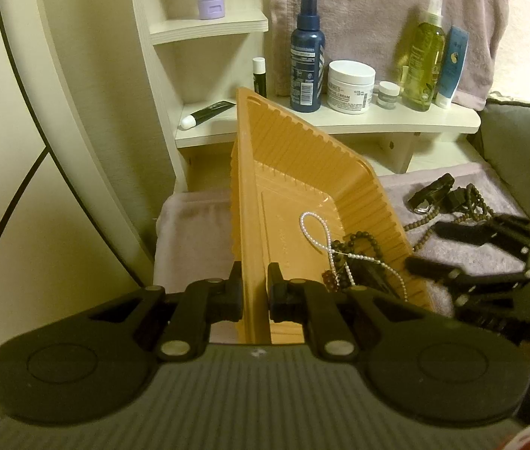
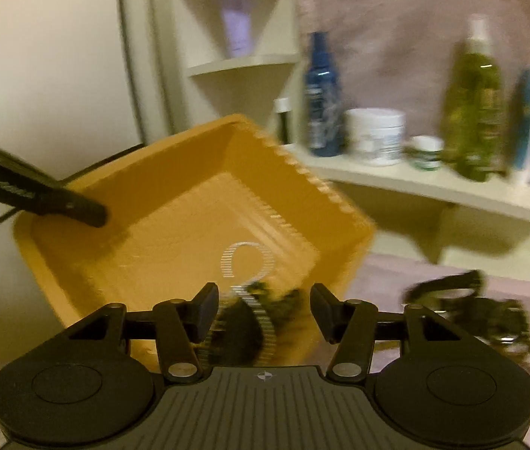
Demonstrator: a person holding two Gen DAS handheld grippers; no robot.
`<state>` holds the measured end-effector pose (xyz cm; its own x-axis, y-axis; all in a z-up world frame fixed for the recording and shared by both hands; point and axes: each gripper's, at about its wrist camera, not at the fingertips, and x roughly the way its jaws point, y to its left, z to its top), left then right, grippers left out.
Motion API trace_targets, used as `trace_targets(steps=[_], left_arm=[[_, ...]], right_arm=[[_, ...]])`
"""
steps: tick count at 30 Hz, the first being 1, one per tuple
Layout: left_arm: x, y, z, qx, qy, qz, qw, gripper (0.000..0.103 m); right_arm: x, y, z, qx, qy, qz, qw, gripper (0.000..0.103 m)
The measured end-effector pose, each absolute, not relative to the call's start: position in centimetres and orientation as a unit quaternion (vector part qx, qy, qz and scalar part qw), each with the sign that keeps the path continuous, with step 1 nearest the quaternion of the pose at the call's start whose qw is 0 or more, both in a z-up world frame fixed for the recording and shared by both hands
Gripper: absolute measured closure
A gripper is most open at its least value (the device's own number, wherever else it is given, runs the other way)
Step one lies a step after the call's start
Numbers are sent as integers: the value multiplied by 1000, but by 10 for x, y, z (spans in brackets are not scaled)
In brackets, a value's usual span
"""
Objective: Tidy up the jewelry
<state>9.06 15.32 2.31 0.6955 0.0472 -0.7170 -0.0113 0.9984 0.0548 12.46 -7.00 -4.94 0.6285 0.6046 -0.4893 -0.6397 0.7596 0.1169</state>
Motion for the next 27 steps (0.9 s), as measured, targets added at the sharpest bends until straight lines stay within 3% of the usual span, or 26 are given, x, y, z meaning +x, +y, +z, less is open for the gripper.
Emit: trace_targets(steps=[16,27], left_arm=[[91,153,23,25,390,17,920,93],[91,154,23,26,391,17,920,93]], right_arm=[[167,-165,-67,-47,274,188,942,50],[176,-153,-79,-78,286,189,936,71]])
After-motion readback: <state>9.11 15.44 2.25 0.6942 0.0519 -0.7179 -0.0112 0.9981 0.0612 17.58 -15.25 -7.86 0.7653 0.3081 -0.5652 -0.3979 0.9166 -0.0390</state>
